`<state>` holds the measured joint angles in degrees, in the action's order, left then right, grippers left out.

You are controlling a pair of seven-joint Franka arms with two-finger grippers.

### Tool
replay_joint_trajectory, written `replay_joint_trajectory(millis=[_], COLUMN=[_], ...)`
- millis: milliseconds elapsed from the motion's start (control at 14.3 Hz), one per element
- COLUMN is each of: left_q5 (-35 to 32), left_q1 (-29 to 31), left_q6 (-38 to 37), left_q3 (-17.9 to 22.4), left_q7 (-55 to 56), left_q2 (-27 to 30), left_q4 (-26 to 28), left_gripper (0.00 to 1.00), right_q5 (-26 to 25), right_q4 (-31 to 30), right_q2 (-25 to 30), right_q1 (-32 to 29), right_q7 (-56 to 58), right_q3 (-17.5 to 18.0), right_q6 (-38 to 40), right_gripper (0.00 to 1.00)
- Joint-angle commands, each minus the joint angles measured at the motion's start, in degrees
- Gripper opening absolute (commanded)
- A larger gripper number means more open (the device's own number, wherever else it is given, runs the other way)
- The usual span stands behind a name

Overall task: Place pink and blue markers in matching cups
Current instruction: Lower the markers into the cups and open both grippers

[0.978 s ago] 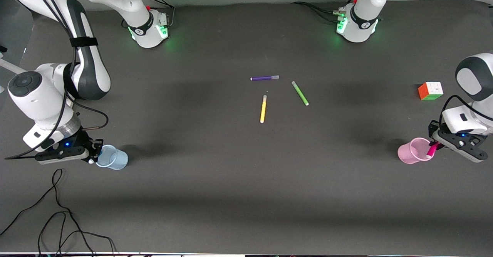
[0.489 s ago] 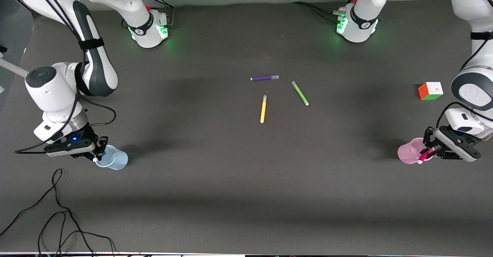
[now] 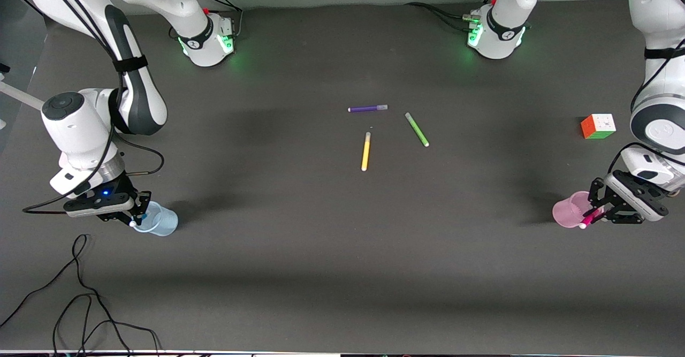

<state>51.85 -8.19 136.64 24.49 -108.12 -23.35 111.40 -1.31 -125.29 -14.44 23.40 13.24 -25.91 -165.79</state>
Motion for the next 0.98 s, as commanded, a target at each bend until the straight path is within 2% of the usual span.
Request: replay_joint_trajectory(millis=[0,140,419,699,769,839,909], left_q5=[5.9,9.5,9.8,12.2,12.3,12.3,12.3], left_q1=[2.2,3.3,4.9,5.6,5.7,6.0,6.0], left_q6=[-3.4,-6.9,-11.8,-13.5,-13.9,-14.0,-14.0], left_q3=[-0.7,-0.7,-0.7,-0.8,-0.8,-0.8,-0.8], left_q7=[-7.8,-10.8,-12.4,-17.0,-17.0,-17.0,-17.0], left_q2=[-1.1,-2.0,-2.1,-3.5,-4.2,-4.3,-4.3], left_q4=[0.3,0.3,0.1,-0.3,-0.8,-1.2,-1.3], left_gripper=[0.00,0.00,0.00,0.00,0.07,0.23,0.31], right_q5=[-1.0,-0.9,-0.6,-0.5,-0.5,-0.2,0.8], right_q4=[-1.1,-1.2,-1.4,-1.5,-1.5,-1.5,-1.5], right_q2=[-0.9,-1.3,-3.3,-3.6,-3.8,-3.8,-3.8], right_q1=[0.3,-0.4,-0.5,-0.5,-0.5,-0.5,-0.5], right_q7=[0.9,0.9,0.7,0.3,0.3,0.2,0.2], right_q3=[-0.6,-0.6,-0.6,-0.6,-0.6,-0.6,-0.6], right_q6=[-2.9,-3.0,-5.4,-5.5,-5.5,-5.5,-5.4], right_gripper=[0.01,0.04,0.08,0.20,0.25,0.28,0.43])
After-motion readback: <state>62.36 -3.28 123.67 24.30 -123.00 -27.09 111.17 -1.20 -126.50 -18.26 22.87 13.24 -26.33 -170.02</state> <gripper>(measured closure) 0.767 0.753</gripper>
